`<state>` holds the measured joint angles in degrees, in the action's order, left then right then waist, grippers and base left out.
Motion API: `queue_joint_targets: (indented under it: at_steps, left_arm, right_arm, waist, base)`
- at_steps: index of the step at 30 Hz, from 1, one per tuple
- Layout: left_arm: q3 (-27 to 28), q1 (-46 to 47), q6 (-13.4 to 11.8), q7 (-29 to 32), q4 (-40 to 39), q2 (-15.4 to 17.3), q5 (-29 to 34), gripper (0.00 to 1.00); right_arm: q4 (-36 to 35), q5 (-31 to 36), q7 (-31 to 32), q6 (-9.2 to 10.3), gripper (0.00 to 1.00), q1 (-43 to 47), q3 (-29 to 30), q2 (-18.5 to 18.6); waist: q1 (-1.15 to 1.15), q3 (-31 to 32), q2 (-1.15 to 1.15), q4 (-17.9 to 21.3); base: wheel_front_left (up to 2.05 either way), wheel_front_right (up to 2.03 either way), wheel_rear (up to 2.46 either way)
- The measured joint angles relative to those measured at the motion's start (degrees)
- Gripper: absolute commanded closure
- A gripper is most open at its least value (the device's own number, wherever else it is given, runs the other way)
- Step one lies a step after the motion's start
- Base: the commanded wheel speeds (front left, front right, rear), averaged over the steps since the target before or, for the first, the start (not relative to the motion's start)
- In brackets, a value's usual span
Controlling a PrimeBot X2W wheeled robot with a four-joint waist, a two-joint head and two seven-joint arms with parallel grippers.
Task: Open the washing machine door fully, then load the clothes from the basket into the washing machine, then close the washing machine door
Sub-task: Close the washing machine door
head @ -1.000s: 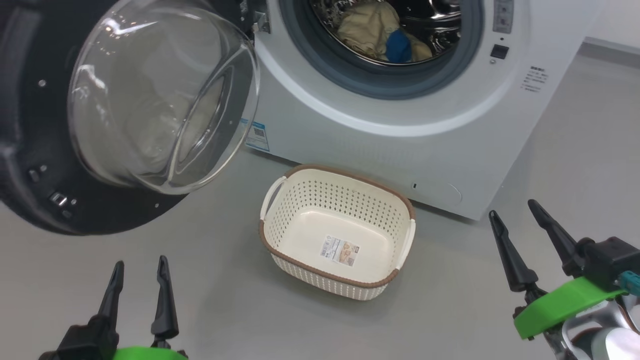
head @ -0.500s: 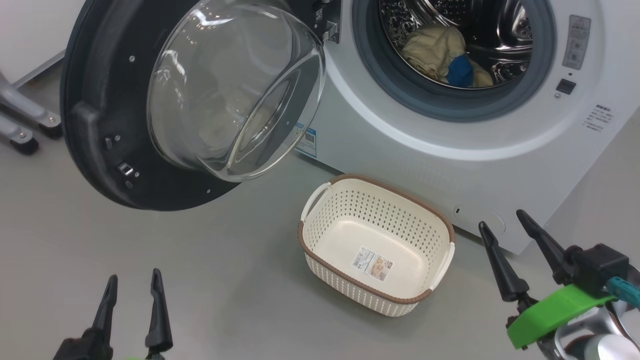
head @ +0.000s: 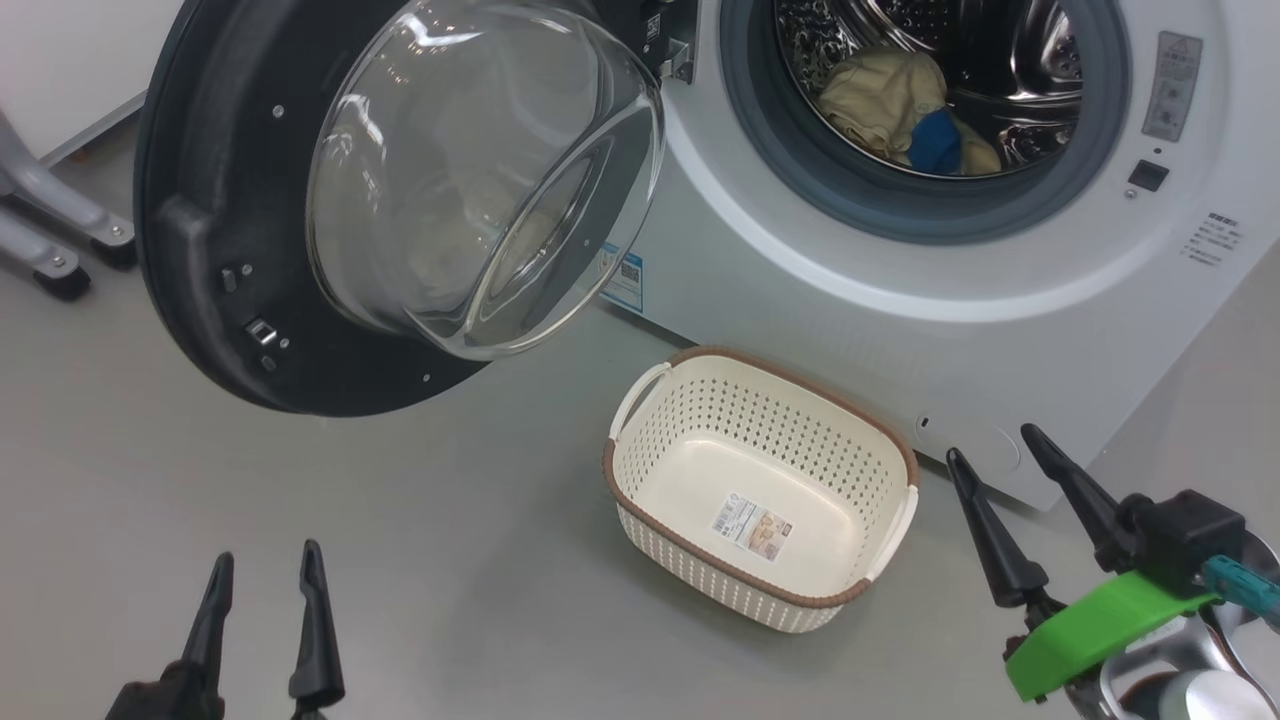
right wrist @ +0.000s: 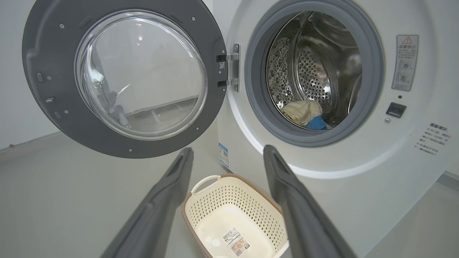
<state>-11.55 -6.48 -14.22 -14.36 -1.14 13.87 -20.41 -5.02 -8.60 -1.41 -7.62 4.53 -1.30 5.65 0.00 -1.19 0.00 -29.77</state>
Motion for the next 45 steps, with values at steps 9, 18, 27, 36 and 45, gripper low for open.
queue_joint_targets:
  at_steps: [9, 18, 27, 36, 45]
  left_arm:
    - [0.12, 0.0, 0.04, 0.0, -1.33, -0.24, -0.78, 0.23]
    - [3.5, 2.26, 3.2, 0.0, -11.38, -2.93, -7.86, 1.0]
    - [9.02, 23.85, 9.07, 5.9, -16.67, 0.75, -18.26, 1.0]
    - [16.31, 42.54, 10.7, 16.99, 2.91, 4.2, -33.61, 1.0]
    - [22.4, 51.73, 9.93, 28.62, 22.85, 6.43, -46.45, 1.0]
  right_arm:
    - [-0.04, -0.22, -0.01, 0.0, 0.0, -0.03, -0.58, 0.51]
    - [-0.04, -0.48, 0.24, 0.0, 0.0, -0.12, -0.75, 1.12]
    - [-0.07, -0.75, 0.68, 0.0, 0.0, -0.23, -0.96, 1.21]
    - [-0.32, -1.07, 0.67, 0.0, 0.0, -0.2, -0.94, 1.25]
    - [-0.43, -1.31, 0.78, 0.0, 0.0, -0.2, -1.53, 1.79]
  waist:
    - [0.0, -0.13, 0.0, -0.06]
    - [0.0, -0.8, 0.0, -0.24]
    - [0.0, -1.45, 0.0, -0.33]
    - [0.0, -2.22, 0.0, 0.61]
    - [0.01, -3.5, 0.0, 4.11]
  base:
    - [0.0, 0.0, 0.0]
    - [0.0, 0.0, 0.0]
    - [0.0, 0.0, 0.0]
    - [0.0, 0.0, 0.0]
    - [0.0, 0.0, 0.0]
